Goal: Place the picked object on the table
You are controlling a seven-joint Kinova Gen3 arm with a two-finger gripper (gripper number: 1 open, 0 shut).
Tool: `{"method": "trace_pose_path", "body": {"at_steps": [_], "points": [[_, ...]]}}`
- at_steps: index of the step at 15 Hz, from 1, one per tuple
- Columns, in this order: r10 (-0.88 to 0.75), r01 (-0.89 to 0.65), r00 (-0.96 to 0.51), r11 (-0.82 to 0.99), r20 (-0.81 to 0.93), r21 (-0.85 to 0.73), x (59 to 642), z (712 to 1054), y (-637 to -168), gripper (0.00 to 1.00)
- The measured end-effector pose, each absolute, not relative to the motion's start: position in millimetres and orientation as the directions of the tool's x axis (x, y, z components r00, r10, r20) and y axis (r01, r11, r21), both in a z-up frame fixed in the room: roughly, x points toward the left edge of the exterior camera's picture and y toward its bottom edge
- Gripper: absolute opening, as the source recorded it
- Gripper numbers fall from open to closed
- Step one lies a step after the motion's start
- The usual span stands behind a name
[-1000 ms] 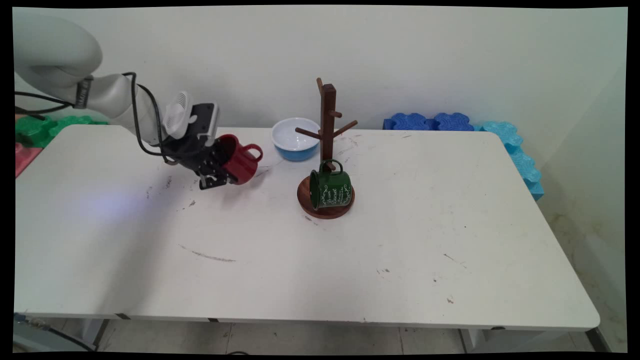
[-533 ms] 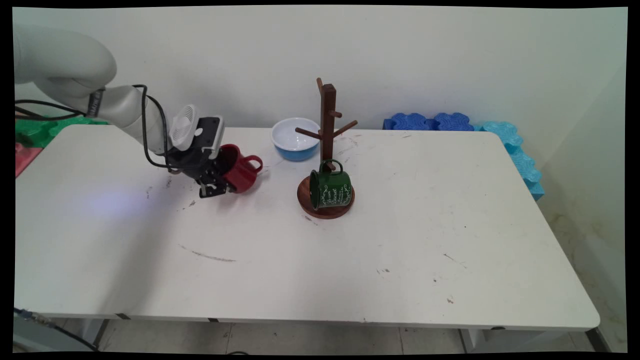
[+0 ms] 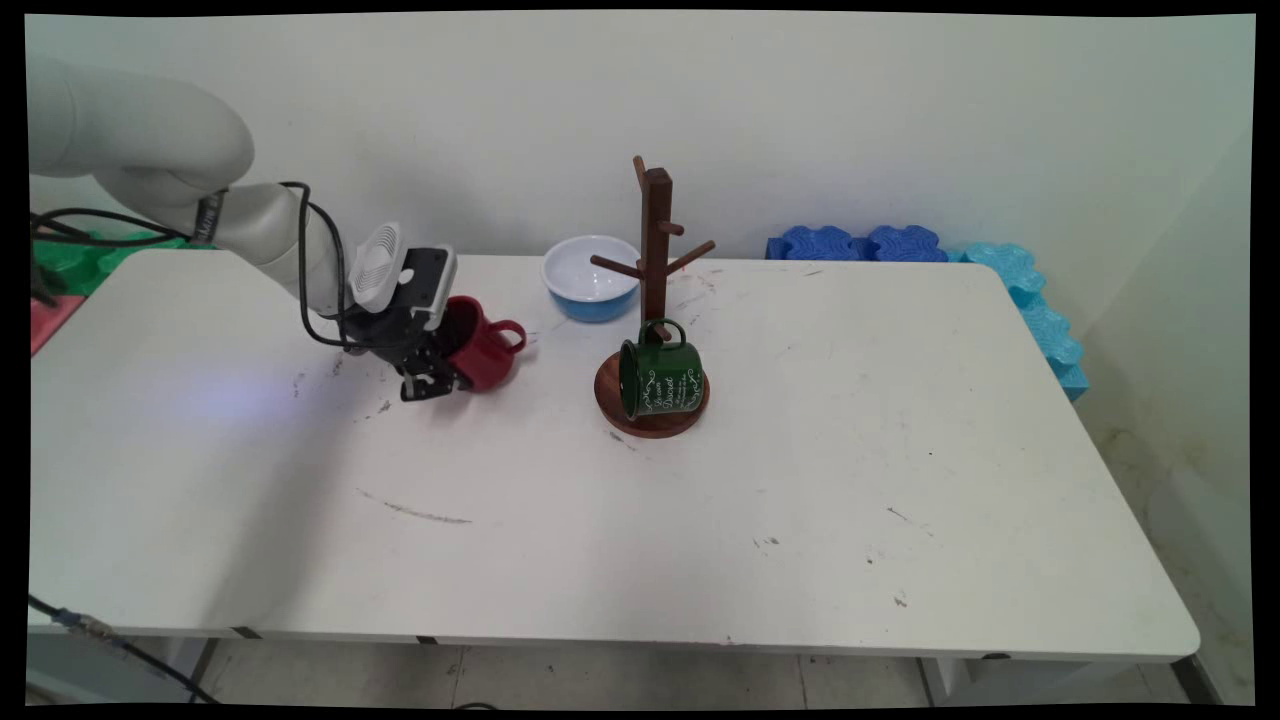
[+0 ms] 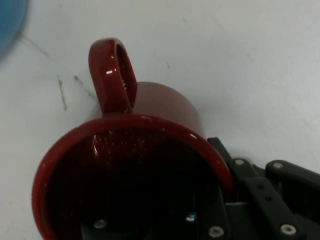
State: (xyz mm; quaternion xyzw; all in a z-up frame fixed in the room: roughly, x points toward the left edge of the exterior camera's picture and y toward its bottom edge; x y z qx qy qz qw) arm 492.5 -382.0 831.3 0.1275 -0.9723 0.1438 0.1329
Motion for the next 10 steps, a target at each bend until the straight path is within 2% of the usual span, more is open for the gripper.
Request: {"method": "trace_pose_path", "body": {"at_steps": [3, 4, 10], "points": [[-0.205, -0.279, -0.936, 0.928, 0.287, -0.245, 492.6, 827.2, -384.0, 0.0], [-0.204, -0.278, -0.936, 0.929, 0.286, -0.246, 492.5, 826.5, -384.7, 1.0], [-0.196, -0.268, -0.939, 0.931, 0.281, -0.247, 492.4, 822.1, -387.8, 1.0]]}}
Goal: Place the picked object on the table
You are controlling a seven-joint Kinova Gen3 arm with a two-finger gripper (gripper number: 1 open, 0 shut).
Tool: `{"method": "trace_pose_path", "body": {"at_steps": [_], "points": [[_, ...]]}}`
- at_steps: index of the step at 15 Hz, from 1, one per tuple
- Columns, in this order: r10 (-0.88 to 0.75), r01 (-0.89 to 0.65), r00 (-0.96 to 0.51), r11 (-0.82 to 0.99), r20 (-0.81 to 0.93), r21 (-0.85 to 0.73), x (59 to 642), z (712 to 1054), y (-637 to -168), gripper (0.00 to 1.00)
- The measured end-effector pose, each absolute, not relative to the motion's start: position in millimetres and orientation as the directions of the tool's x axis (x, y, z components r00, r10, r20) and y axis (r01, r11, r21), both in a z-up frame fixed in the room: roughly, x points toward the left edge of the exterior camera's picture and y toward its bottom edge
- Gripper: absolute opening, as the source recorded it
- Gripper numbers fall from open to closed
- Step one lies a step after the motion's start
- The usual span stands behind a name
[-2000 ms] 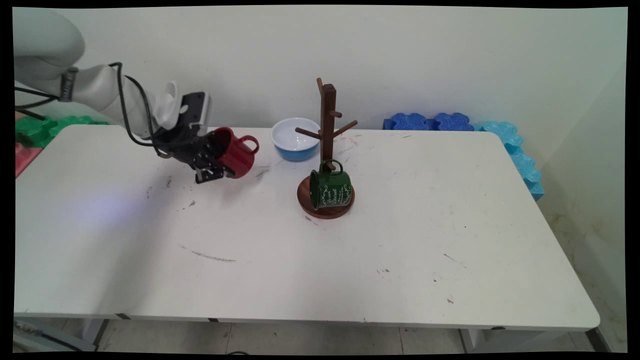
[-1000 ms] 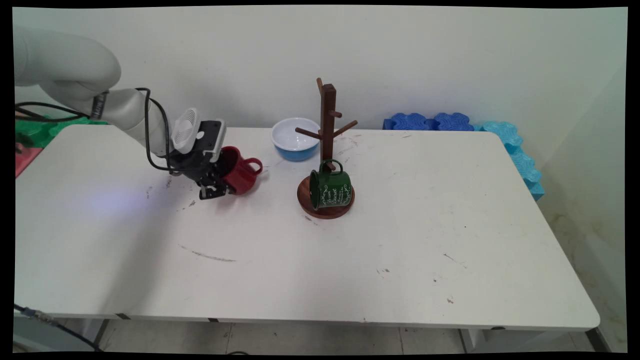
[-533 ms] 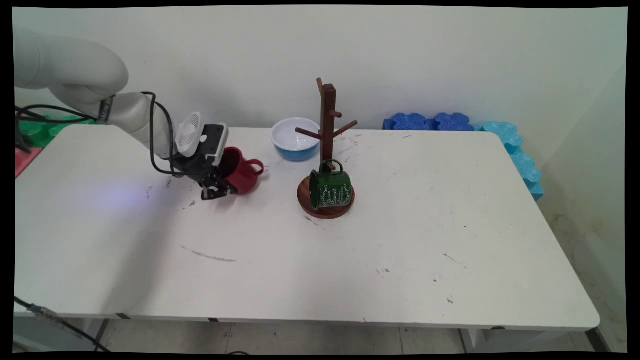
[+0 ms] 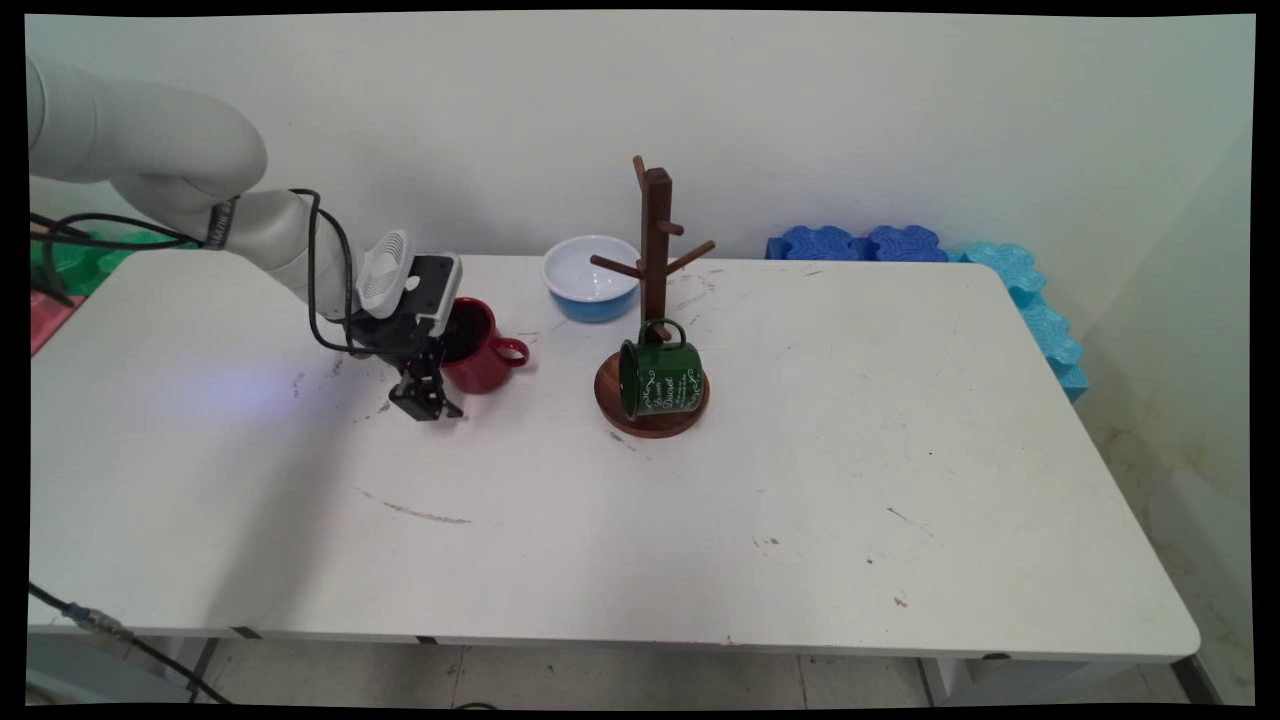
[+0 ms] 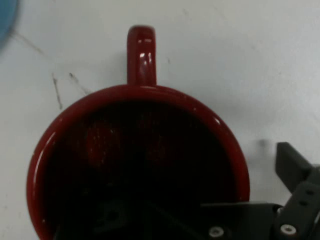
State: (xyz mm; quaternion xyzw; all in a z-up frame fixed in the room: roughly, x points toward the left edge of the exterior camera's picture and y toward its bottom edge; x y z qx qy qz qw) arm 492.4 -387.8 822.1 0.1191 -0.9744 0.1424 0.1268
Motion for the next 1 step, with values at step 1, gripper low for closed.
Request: {"method": "trace_pose_path", "body": {"at_steps": [1], "points": [[-0.194, -0.267, -0.94, 0.931, 0.281, -0.248, 492.4, 821.9, -388.4, 1.0]]}}
